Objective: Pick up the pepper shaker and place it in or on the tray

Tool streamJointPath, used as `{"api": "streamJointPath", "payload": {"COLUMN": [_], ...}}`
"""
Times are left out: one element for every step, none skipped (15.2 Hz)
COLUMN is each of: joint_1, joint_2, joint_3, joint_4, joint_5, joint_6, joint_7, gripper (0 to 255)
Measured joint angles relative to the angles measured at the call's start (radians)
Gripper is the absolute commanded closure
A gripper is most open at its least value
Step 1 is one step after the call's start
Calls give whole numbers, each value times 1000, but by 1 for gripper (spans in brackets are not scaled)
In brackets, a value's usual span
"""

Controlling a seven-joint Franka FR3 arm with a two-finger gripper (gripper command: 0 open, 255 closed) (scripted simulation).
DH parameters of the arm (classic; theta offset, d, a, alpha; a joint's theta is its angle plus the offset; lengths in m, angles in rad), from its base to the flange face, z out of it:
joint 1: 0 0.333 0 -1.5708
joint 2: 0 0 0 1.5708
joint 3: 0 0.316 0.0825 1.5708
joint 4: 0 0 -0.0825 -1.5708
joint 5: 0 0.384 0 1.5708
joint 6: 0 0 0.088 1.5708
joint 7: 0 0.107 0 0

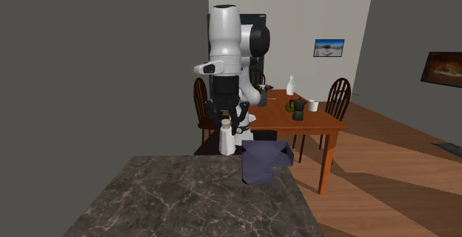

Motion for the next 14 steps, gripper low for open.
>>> {"api": "streamJointPath", "payload": {"joint_1": [0,1,2,6,13,20,30,36,46,59,69,80,87,96], "joint_2": [2,8,9,-1,-21,-48,-72,-102,-124,-130,-161,-174,-198,-223], "joint_3": [0,0,0,2,6,11,17,22,28,36,44,51,57,65], "joint_4": [15,39,49,42,20,-18,-53,-90,-121,-117,-159,-168,-195,-224], "joint_5": [0,-1,-1,-1,-1,1,1,3,4,1,4,3,6,8], "joint_6": [-13,-31,-40,-43,-41,-30,-19,-11,-2,-11,0,-5,-2,3], "joint_7": [-1,0,1,7,19,32,49,61,78,99,118,137,151,168], "gripper": [255,255,255,255,255,255,255,255,255,255,255,255,255,255]}}
